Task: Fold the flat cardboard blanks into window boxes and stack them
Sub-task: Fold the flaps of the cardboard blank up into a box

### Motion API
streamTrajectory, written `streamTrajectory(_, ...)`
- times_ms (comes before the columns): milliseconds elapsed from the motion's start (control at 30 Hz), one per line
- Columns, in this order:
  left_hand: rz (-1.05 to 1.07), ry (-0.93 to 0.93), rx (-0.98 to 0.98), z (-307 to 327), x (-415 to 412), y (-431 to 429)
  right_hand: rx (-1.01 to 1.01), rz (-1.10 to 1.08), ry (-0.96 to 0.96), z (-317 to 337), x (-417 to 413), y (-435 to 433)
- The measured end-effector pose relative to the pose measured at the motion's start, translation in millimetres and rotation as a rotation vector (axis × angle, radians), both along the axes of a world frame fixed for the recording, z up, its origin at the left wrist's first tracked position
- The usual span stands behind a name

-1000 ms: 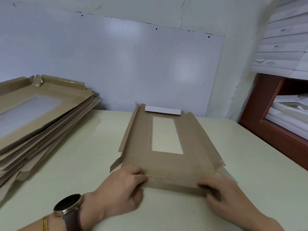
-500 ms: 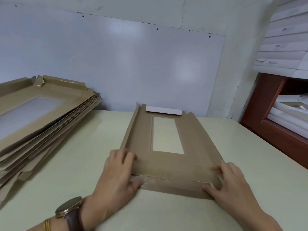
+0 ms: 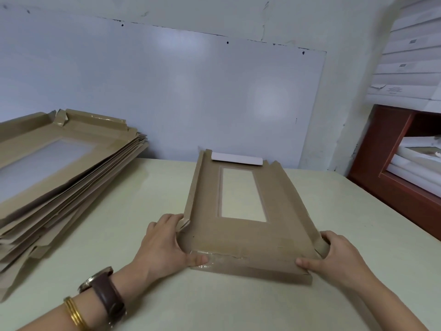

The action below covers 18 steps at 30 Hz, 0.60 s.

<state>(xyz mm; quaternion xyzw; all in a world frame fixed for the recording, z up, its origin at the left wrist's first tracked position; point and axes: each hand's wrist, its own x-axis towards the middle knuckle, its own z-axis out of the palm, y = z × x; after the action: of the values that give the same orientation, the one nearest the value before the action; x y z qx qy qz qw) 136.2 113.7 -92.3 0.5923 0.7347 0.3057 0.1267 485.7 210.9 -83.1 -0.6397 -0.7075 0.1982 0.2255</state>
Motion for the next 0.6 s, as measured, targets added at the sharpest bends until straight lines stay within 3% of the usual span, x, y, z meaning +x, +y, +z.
streamTrajectory(300, -0.170, -0.088, -0.003, 1, -8, 10, 0.062, 0.137, 0.057, 13, 1, 2)
streamTrajectory(500, -0.187, -0.057, -0.001, -1, -11, 11, -0.106, 0.188, 0.297, 26, 8, 8)
streamTrajectory(600, -0.193, 0.018, -0.008, -4, -12, 12, -0.124, 0.222, 0.313, 22, 8, 3)
